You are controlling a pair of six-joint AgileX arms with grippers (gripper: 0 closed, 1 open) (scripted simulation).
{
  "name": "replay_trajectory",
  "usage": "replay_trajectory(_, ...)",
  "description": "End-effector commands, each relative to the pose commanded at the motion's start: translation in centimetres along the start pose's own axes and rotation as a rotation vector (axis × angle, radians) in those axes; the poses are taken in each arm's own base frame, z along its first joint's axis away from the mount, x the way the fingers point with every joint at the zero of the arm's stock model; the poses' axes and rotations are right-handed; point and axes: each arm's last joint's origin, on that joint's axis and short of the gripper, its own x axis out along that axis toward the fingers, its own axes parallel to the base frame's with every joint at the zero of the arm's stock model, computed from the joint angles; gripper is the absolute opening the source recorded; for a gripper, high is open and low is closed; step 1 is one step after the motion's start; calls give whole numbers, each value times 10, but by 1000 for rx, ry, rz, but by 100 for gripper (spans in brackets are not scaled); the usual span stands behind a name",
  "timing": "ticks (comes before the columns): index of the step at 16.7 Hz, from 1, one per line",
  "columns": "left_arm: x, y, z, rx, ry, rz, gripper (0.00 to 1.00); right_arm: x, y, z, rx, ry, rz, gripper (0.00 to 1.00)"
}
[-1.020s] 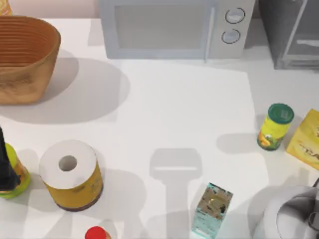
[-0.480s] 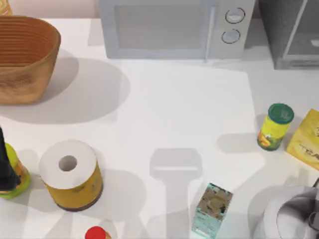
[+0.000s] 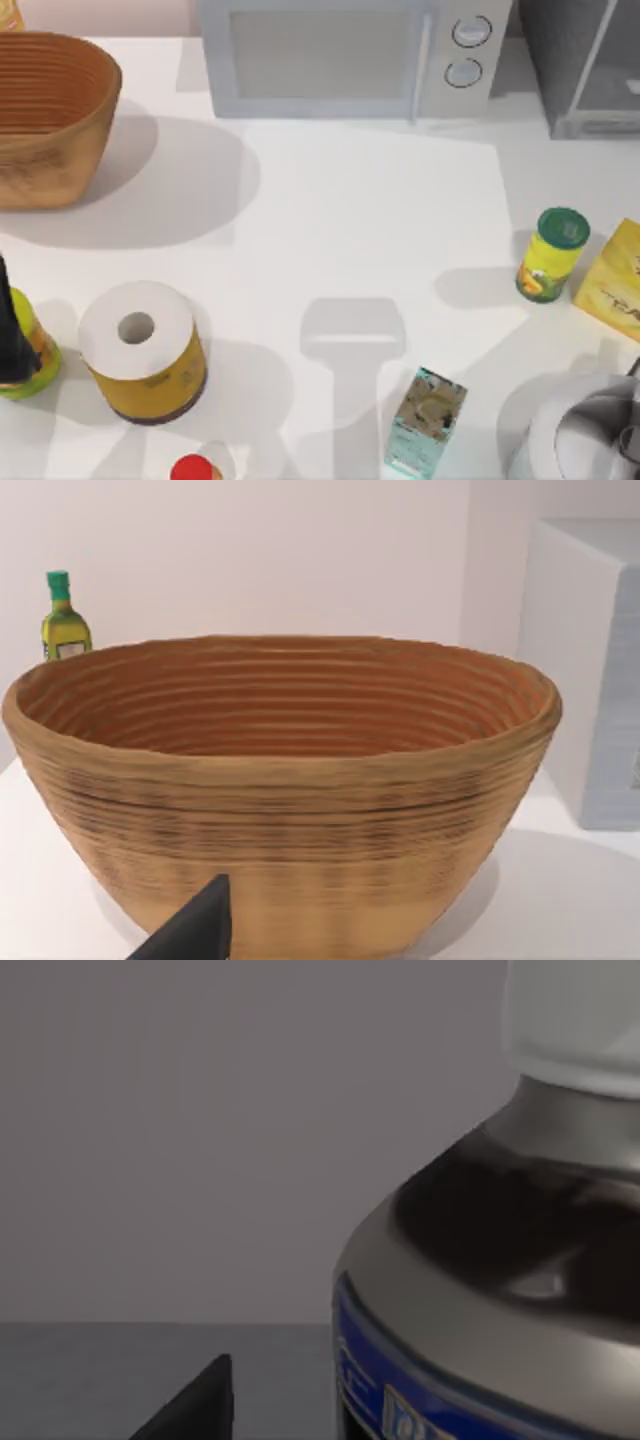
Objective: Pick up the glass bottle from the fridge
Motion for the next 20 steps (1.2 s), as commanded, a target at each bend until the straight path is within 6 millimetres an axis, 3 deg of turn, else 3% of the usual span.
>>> replay_trajectory(12,0,0,0,0,0,0,100,0,0,0,0,0,0,2)
replay_trajectory(20,0,0,0,0,0,0,100,0,0,0,0,0,0,0)
